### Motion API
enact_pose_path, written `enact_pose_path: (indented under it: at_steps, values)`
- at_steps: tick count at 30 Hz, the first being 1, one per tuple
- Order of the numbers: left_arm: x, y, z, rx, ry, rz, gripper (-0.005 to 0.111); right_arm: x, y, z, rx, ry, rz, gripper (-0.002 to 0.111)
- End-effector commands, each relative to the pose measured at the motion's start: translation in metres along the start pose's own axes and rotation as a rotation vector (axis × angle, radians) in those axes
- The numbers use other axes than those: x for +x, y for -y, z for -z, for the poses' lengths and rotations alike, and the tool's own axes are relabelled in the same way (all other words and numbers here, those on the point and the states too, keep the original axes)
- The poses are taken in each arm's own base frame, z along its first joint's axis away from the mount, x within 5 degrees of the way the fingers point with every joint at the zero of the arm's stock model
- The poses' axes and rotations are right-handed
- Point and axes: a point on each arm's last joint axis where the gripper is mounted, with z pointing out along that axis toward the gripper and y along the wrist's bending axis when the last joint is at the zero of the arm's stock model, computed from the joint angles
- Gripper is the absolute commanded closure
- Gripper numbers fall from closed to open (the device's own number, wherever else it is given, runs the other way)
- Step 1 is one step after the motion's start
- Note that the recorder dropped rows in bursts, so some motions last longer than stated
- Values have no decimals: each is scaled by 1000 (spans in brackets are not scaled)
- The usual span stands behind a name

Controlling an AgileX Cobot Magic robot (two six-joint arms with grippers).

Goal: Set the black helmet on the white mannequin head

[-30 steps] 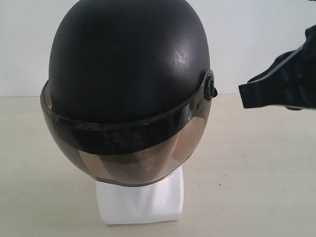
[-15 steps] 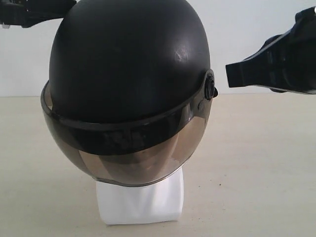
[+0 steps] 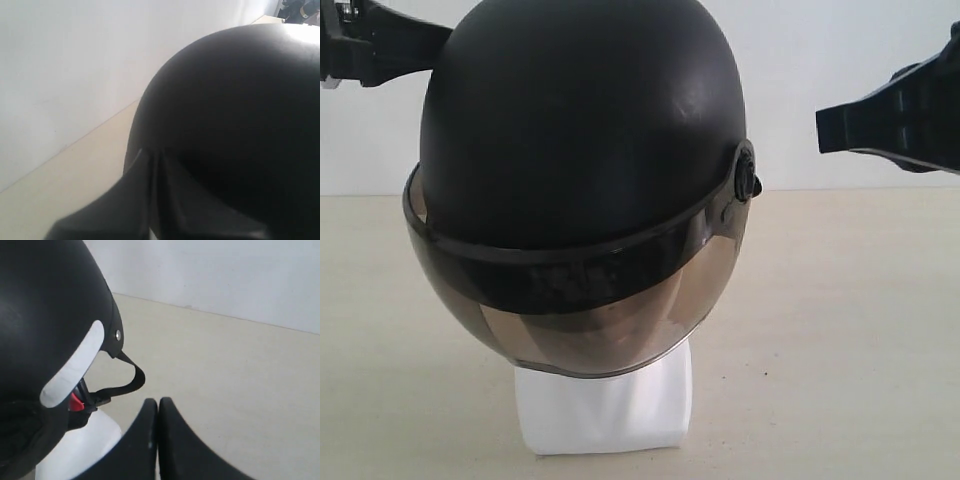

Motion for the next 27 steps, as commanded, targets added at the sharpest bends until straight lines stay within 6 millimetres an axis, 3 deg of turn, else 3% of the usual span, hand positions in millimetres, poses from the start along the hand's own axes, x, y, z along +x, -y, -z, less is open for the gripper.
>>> enact_pose_path:
  at_steps: [1, 7, 10, 14, 20, 23, 27]
  values:
    - [9, -2, 16, 10, -11, 64, 102, 4, 3, -8, -37, -36, 35, 108]
    - [0, 11, 40, -45, 17, 27, 102, 7, 23, -10, -57, -82, 37, 108]
    - [3, 18, 42, -28, 15, 44, 102, 7, 32, -16, -140, -92, -3, 108]
    - [12, 20, 41, -16, 3, 87, 102, 2, 29, -19, -366, -25, 0, 108]
    - [21, 25, 39, 38, -11, 120, 102, -2, 35, -21, -340, 29, -33, 108]
    - [24, 31, 40, 68, -13, 132, 102, 2, 39, -31, -320, -12, -14, 108]
    - [4, 55, 57, 23, 29, 32, 102, 18, 51, -69, -308, -123, -71, 108]
